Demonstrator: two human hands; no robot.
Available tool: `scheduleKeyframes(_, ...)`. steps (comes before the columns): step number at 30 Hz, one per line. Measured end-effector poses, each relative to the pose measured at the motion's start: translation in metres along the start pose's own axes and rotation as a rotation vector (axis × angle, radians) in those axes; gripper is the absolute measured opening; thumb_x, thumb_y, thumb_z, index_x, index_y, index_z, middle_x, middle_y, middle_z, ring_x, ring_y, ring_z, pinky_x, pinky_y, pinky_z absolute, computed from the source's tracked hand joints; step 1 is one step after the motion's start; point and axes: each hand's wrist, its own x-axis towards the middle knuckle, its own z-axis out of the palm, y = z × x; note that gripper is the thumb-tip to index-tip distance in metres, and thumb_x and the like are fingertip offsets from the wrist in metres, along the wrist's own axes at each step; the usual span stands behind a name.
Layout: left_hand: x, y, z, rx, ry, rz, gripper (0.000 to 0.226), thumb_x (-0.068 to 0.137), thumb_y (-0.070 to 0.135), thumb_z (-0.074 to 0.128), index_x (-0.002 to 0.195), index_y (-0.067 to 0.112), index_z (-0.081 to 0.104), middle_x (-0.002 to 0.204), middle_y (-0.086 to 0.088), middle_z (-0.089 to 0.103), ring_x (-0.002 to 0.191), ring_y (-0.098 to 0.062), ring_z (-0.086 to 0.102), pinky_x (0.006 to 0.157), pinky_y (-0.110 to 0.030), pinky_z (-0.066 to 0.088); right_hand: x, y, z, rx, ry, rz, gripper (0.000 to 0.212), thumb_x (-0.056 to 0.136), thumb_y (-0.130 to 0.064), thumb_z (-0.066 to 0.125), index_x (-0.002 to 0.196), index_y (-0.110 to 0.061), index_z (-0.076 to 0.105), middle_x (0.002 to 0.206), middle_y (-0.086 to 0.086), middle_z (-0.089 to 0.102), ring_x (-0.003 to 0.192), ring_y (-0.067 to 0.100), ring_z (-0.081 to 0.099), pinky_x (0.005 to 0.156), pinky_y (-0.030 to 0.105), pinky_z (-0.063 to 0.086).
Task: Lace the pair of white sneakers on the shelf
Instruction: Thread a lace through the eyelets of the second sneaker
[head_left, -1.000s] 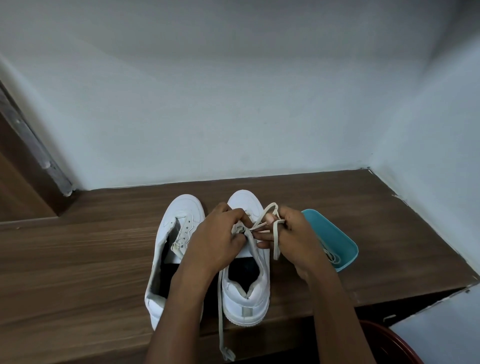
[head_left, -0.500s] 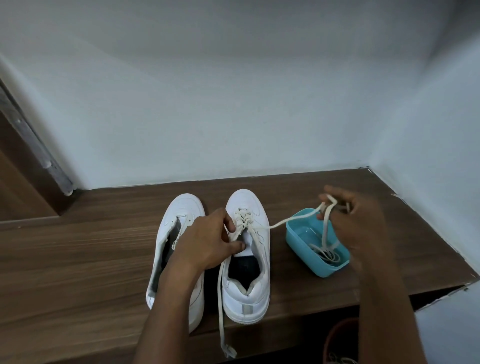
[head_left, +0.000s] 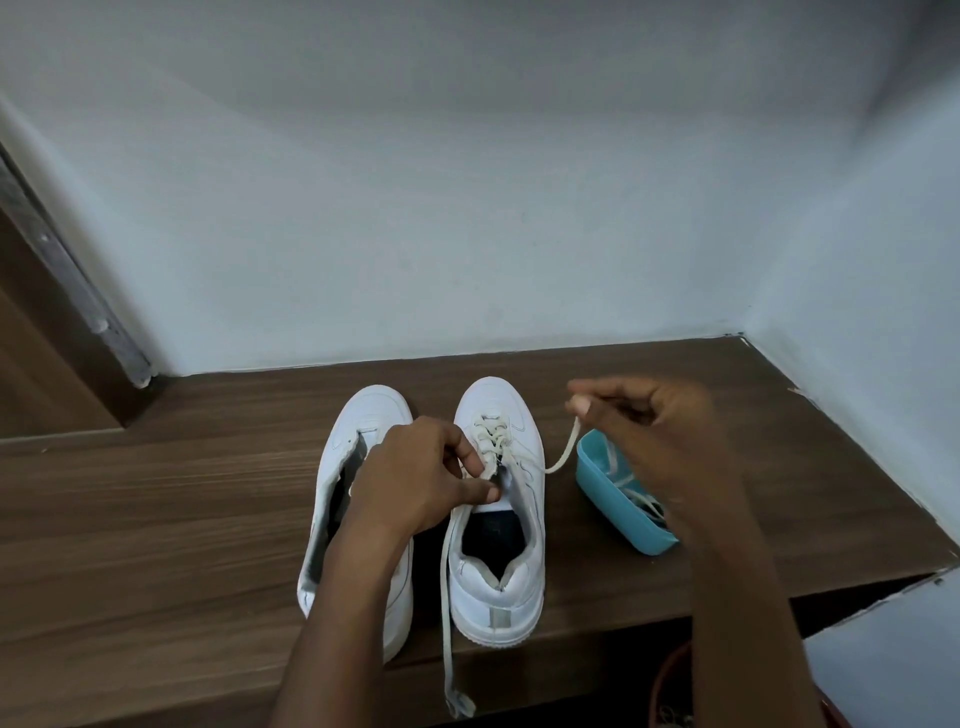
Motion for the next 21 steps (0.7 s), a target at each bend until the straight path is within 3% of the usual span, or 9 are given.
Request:
scheduleKeyframes(2, -0.001, 0.000, 0.000, -0.014, -0.019, -0.001, 0.031, 0.063, 0.037, 0.091, 0.074, 0.027, 0.063, 0.067, 0.010, 0.066, 0.065, -0.004, 0.062, 0.061, -0.025, 0.043, 0.001, 0.005, 0.002, -0.065, -0.094, -0.037, 0.017, 0.087, -0.009, 0.076, 0.097, -0.023, 0.078, 0.084, -0.003, 0.078, 0.084, 0.018, 0.075, 0.088, 0.046, 0.058)
scheduleKeyframes(5, -0.003, 0.000, 0.001, -0.017, -0.026, -0.007, 0.033, 0.064, 0.032, 0.090, 0.075, 0.026, 0.059, 0.067, 0.011, 0.064, 0.066, -0.006, 0.062, 0.063, -0.027, 0.045, 0.002, 0.005, 0.001, 0.059, -0.220, -0.054, 0.027, 0.084, -0.011, 0.078, 0.108, -0.019, 0.070, 0.088, 0.005, 0.079, 0.085, 0.024, 0.076, 0.093, 0.046, 0.056)
scheduleKeyframes(9, -0.004, 0.002, 0.000, 0.010, 0.007, -0.007, 0.027, 0.067, 0.035, 0.087, 0.070, 0.026, 0.062, 0.067, 0.011, 0.064, 0.066, -0.005, 0.061, 0.061, -0.025, 0.042, 0.000, 0.001, 0.009, 0.269, -0.259, -0.038, 0.021, 0.081, -0.012, 0.077, 0.100, -0.004, 0.072, 0.091, 0.013, 0.078, 0.069, 0.026, 0.071, 0.070, 0.036, 0.060)
scheduleKeyframes(12, -0.003, 0.004, -0.002, -0.018, 0.035, -0.040, 0.020, 0.069, 0.033, 0.085, 0.066, 0.025, 0.066, 0.061, 0.012, 0.064, 0.060, 0.000, 0.059, 0.058, -0.022, 0.043, 0.000, 0.008, 0.026, 0.115, -0.243, -0.005, 0.007, 0.086, -0.005, 0.076, 0.092, -0.006, 0.074, 0.082, 0.012, 0.076, 0.058, 0.020, 0.065, 0.054, 0.025, 0.052)
scheduleKeyframes(14, -0.003, 0.003, -0.003, -0.090, 0.030, -0.078, 0.018, 0.071, 0.029, 0.084, 0.063, 0.023, 0.069, 0.056, 0.011, 0.065, 0.054, 0.000, 0.059, 0.057, -0.024, 0.049, 0.000, 0.015, 0.040, 0.007, -0.253, 0.028, 0.005, 0.085, -0.004, 0.076, 0.089, -0.006, 0.075, 0.077, 0.009, 0.076, 0.052, 0.017, 0.064, 0.055, 0.025, 0.052)
scheduleKeyframes(16, -0.004, 0.000, -0.004, -0.203, -0.007, -0.127, 0.016, 0.074, 0.022, 0.084, 0.064, 0.018, 0.072, 0.058, 0.003, 0.070, 0.056, -0.010, 0.065, 0.059, -0.030, 0.057, -0.001, 0.020, 0.049, -0.048, -0.273, 0.051, 0.004, 0.085, -0.005, 0.076, 0.088, -0.007, 0.075, 0.074, 0.007, 0.076, 0.045, 0.015, 0.061, 0.053, 0.025, 0.051)
scheduleKeyframes(18, -0.005, -0.003, -0.007, -0.318, -0.040, -0.188, 0.012, 0.077, 0.014, 0.083, 0.069, 0.013, 0.074, 0.063, -0.006, 0.072, 0.057, -0.016, 0.066, 0.055, -0.027, 0.056, 0.000, 0.022, 0.051, -0.074, -0.275, 0.054, 0.006, 0.085, -0.006, 0.076, 0.090, -0.009, 0.077, 0.073, 0.005, 0.076, 0.042, 0.014, 0.057, 0.051, 0.023, 0.049)
scheduleKeyframes(21, -0.005, -0.006, -0.008, -0.470, -0.072, -0.267, 0.004, 0.080, 0.007, 0.080, 0.078, 0.007, 0.076, 0.065, -0.008, 0.071, 0.058, -0.012, 0.065, 0.053, -0.021, 0.050, 0.001, 0.023, 0.050, -0.123, -0.286, 0.019, 0.013, 0.085, -0.008, 0.076, 0.095, -0.015, 0.081, 0.078, 0.000, 0.077, 0.044, 0.015, 0.057, 0.050, 0.021, 0.049)
